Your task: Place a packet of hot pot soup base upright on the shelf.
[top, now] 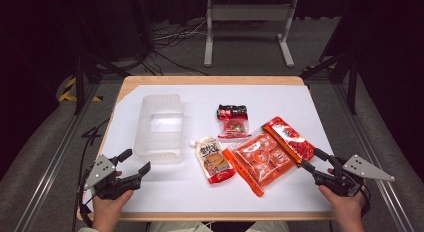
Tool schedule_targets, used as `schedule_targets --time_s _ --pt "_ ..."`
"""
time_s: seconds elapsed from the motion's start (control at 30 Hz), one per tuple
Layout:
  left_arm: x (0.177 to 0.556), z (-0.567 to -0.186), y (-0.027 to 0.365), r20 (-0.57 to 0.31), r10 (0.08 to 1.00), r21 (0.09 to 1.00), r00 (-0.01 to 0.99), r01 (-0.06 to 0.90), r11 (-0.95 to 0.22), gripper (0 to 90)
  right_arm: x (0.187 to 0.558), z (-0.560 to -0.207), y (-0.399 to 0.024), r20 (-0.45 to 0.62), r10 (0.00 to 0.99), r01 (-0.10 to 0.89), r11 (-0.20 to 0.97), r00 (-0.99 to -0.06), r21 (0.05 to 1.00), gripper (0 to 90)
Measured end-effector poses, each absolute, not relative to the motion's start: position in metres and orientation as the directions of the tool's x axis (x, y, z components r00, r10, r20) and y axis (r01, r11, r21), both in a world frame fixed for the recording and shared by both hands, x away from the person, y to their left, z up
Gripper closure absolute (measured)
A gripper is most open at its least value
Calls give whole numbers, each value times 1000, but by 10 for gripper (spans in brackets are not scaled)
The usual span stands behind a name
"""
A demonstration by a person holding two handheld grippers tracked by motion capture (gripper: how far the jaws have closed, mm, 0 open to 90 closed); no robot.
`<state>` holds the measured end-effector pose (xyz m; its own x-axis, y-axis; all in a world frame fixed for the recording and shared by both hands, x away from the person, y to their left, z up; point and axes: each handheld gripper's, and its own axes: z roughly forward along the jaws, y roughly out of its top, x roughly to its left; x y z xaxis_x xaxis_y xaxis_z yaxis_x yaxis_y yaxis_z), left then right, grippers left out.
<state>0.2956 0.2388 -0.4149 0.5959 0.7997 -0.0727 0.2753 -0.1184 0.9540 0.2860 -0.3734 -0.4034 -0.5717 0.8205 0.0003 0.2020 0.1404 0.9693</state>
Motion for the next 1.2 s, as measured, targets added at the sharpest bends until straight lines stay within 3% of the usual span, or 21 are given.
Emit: schedule_targets --time_s 0.3,0.77,1.2 --pt "298 -416 238 -72 803 952 591 280 -121 226 291 -402 -376 -1 824 189 130 -567 973 374" --pt "298 -417 240 -70 820 947 569 297 -126 226 329 -390 -384 44 849 239 98 -527 966 356" --pt "299 -417 240 -70 823 947 563 298 -123 241 358 -389 -384 9 864 242 131 -504 961 357"
